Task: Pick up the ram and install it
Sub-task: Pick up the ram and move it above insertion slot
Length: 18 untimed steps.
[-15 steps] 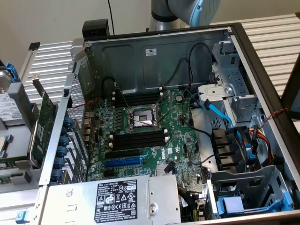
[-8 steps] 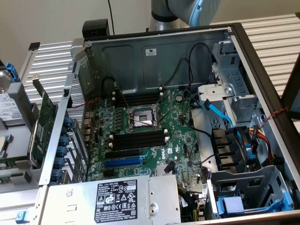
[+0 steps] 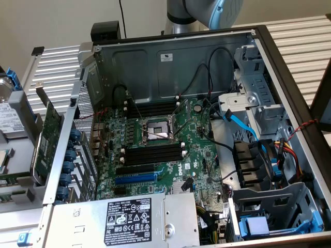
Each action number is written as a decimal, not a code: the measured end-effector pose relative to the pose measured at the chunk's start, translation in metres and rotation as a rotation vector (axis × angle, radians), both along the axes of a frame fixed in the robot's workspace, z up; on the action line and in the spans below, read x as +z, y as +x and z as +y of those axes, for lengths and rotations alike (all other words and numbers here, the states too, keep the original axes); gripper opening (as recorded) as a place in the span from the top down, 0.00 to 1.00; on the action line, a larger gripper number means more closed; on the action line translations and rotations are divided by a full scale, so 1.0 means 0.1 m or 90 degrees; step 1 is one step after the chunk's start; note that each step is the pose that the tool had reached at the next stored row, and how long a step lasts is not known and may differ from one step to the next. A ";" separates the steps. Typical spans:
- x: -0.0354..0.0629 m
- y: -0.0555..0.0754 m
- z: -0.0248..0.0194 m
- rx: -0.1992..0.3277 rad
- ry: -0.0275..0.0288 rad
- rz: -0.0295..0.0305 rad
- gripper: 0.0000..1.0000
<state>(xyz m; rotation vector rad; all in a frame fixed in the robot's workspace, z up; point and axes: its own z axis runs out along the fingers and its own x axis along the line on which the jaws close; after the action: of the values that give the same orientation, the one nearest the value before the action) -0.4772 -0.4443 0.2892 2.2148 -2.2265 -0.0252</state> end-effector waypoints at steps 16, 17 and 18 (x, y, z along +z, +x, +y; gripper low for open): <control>-0.291 0.00 -0.010 0.007 0.0000 0.0000 0.58; -0.309 0.00 -0.016 0.009 0.0000 0.0000 0.58; -0.326 0.00 -0.023 0.011 0.0000 0.0000 0.58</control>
<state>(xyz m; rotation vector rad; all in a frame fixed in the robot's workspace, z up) -0.4772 -0.4466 0.2565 2.2344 -2.2066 -0.0252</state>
